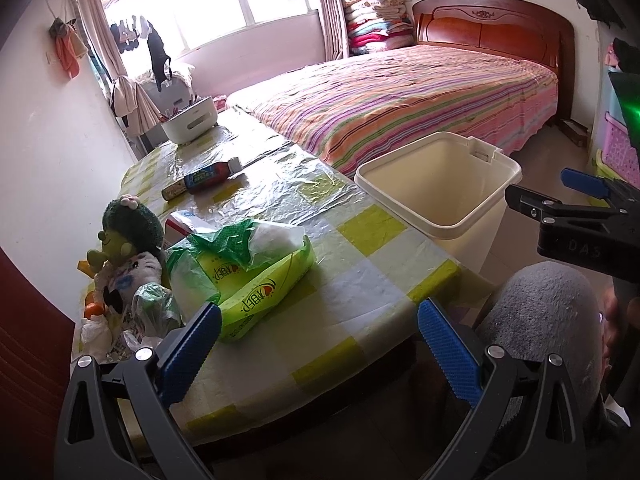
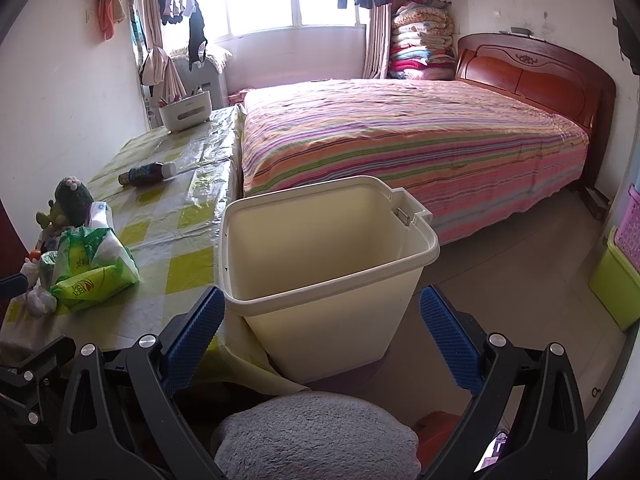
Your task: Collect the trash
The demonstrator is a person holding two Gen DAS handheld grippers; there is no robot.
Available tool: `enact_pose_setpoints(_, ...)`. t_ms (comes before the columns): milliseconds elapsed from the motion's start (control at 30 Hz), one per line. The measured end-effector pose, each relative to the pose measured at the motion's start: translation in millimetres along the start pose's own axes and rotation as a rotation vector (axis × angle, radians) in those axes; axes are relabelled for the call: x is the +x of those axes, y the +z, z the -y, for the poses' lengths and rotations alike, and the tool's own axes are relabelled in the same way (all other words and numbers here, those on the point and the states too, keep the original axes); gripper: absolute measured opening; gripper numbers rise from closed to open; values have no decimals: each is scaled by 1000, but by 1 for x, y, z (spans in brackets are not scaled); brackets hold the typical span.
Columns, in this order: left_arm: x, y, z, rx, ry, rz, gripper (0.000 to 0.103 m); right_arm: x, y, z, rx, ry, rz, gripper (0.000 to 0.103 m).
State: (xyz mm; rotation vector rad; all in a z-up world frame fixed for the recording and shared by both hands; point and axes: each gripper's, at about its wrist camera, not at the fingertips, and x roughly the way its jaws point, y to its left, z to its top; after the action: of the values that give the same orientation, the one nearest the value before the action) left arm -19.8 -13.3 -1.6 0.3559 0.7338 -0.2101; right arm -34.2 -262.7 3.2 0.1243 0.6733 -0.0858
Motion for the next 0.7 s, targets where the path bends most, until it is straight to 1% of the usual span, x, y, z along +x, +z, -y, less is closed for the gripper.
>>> enact_pose_setpoints(167,-5,-5,-3,3,32,7,96,-3,4,-11,-19,38,4,97)
enact_pose_setpoints(233,-7,-7,-8,0,46,12,96,-4,7,-22,-37,68,8,97)
enact_pose_setpoints(300,-10,-12,-14,-8,68,17,96,-6,11,-37,-63,118,19,97)
enact_pose_setpoints(467,-15,-25,-45,-66,137,6,96,-12,19,-87,-161,276,56,97)
enact_pose_setpoints(600,-20,-39,-84,-157,207,-11,96,-7,24,-122,-227,438,41,97)
enact_pose_setpoints(700,-23,-51,-110,-219,259,-28,96,-6,27,-151,-315,543,51,97)
